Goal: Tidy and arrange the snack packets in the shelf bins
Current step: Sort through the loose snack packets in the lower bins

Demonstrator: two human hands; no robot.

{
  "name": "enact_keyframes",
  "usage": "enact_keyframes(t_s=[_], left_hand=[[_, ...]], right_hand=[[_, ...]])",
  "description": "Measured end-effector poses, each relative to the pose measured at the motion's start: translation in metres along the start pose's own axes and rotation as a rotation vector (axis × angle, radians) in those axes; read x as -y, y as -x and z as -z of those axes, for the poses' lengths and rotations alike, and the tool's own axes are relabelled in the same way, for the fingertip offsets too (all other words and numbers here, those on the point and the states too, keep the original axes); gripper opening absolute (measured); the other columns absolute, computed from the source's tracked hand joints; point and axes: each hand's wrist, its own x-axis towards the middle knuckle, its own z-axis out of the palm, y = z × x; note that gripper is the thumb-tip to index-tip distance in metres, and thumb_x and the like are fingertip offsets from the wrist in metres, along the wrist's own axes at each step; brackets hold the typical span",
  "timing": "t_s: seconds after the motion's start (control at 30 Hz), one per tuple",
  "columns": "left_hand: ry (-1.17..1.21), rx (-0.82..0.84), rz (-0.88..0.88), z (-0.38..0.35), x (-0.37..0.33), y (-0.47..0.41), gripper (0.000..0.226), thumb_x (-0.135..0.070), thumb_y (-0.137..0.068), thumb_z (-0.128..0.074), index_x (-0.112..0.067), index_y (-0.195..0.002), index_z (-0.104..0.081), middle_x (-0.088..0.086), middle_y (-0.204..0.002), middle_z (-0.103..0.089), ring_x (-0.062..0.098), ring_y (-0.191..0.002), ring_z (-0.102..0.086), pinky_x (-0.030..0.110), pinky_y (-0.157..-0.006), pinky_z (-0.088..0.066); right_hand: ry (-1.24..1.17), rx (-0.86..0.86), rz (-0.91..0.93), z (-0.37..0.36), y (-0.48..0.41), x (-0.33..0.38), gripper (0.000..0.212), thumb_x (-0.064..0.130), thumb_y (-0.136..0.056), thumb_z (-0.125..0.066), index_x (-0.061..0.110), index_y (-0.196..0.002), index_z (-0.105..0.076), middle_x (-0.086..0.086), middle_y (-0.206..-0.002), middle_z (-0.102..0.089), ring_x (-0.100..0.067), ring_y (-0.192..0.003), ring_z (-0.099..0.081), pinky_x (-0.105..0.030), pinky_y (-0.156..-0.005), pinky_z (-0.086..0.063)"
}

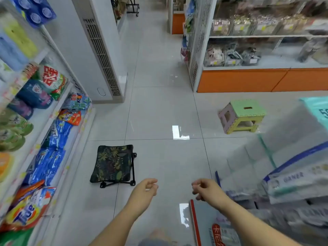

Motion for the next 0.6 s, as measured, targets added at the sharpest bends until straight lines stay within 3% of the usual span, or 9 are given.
enact_keyframes(t_s=[0.17,0.33,0.6], left_hand=[[0.007,-0.059,0.121,0.034,0.021,-0.025,0.019,-0.023,-0.097,-0.051,-0.023,-0.115,-0.055,-0.006,-0.105,-0.059,0.006,-0.090,-0.062,0.019,-0.072,-0.042],[0.031,-0.072,0.203,0.076,0.008,-0.087,0.020,-0.022,-0.097,-0.052,-0.020,-0.117,-0.055,0.000,-0.109,-0.059,0.009,-0.090,-0.062,0.022,-0.073,-0.042],[-0.168,0.078,0.033,0.116,-0.104,-0.224,0.017,-0.022,-0.097,-0.050,-0.025,-0.114,-0.054,-0.005,-0.109,-0.060,0.004,-0.092,-0.060,0.008,-0.067,-0.040]], right_hand=[[0.048,-0.012,0.070,0.007,-0.049,0.056,0.008,0.015,-0.092,-0.054,0.015,-0.094,-0.062,-0.004,-0.085,-0.066,-0.012,-0.066,-0.061,-0.024,-0.070,-0.048],[0.002,-0.033,0.094,0.015,-0.117,0.114,0.008,0.012,-0.092,-0.054,0.015,-0.089,-0.061,-0.005,-0.084,-0.065,-0.014,-0.065,-0.060,-0.022,-0.067,-0.047],[-0.012,-0.102,-0.047,0.042,-0.202,0.159,0.009,0.012,-0.091,-0.054,0.013,-0.085,-0.060,-0.005,-0.081,-0.064,-0.014,-0.060,-0.057,-0.025,-0.063,-0.042]])
